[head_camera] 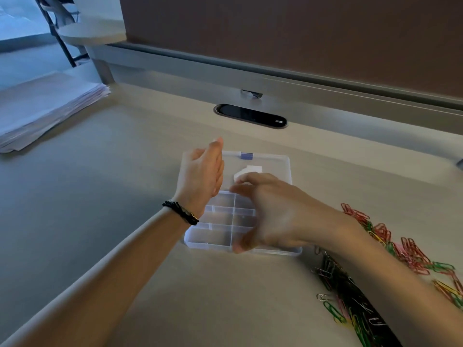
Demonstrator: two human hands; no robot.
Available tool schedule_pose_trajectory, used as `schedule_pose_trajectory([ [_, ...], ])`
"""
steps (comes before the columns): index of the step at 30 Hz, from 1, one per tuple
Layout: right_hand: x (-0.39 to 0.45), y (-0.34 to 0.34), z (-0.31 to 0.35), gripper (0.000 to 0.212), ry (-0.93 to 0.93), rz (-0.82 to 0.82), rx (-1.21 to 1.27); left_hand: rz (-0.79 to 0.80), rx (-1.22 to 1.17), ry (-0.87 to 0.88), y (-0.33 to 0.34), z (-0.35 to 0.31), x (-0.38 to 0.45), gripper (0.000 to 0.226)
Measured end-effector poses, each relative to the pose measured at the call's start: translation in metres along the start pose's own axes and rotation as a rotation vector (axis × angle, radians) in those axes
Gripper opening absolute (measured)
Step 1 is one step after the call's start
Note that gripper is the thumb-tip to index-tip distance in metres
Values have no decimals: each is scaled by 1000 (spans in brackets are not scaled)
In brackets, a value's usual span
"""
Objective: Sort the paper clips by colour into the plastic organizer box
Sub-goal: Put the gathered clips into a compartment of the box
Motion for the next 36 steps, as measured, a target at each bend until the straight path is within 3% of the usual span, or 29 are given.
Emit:
schedule_pose_trajectory([
  [24,-1,1,2,107,-15,-4,6,87,61,86,1,2,-1,55],
  [32,-1,0,2,99,-36,-24,9,187,20,84,2,6,1,55],
  [36,-1,0,2,95,-32,-21,10,340,28,42,4,8,3,56],
])
Point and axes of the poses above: each hand's wrist, its own x-axis towards the middle knuckle, its own y-axis out of the palm, z = x × y, the point moved 6 cm from there along x, towards the middle knuckle, and after that the axes turned 8 degrees about -x, right-handed, at the moved point
